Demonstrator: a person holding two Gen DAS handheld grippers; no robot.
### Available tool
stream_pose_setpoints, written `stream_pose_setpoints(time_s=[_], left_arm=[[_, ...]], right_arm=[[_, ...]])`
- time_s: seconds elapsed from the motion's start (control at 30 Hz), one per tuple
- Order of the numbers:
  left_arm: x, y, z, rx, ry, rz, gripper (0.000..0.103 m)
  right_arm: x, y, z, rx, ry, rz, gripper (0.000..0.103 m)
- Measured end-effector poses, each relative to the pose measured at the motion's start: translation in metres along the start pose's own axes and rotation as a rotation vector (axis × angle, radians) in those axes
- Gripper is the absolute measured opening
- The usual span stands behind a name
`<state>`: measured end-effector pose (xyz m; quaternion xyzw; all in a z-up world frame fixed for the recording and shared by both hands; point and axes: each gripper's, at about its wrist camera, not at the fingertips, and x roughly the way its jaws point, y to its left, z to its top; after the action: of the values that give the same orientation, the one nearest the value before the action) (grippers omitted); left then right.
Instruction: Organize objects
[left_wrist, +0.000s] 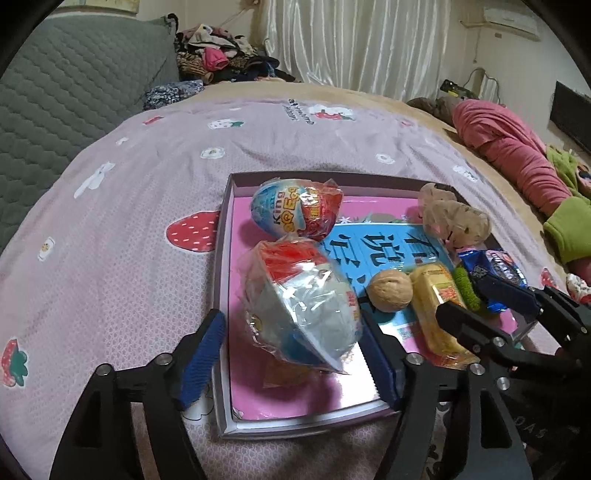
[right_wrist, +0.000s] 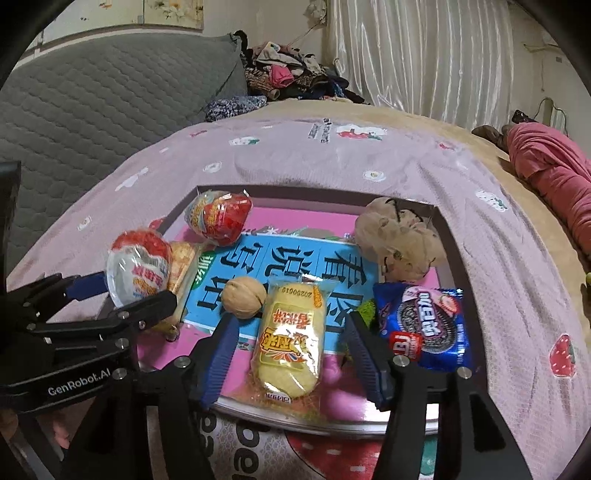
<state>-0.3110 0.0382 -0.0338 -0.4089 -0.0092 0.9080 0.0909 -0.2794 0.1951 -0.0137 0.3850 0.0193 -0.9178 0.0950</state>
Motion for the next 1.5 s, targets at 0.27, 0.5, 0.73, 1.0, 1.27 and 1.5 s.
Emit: stream_pose_setpoints(time_s=[0.27,0.5,0.73,1.0,1.27,1.5], left_arm=[[-0.014,0.007,0.004,-0.027,-0.019,0.027,0.081],[-0.027,0.01,0.007,-0.041,-0.048,0.001,0.083],[-0.04,0.008,0.01,-0.045,-0.08,0.007,0.083],[-0.074,0.0,0.014,-0.025,-0.155,0.059,0.083],[-0.104,-0.011,0.01,-0.015,-0.17,0.099,0.083],[-0.14,-0.017,0.002,-0.039,-0.181,0.102,0.084]], right_arm=[[-0.021,-0.006,0.005,0.034,-0.055,-0.003,0.072],[-0.028,-0.012,0.008,0.061,-0.078,-0.013,0.077],[-0.033,-0.013,0.009,0.068,-0.1,-0.009,0.078],[-0.061,-0.011,0.016,0.08,-0.165,-0.015,0.094],[-0.098,-0.012,0.02,0.091,-0.199,-0.038,0.101],[-0.131,-0.007,0.012,0.057,-0.203,-0.065,0.102]])
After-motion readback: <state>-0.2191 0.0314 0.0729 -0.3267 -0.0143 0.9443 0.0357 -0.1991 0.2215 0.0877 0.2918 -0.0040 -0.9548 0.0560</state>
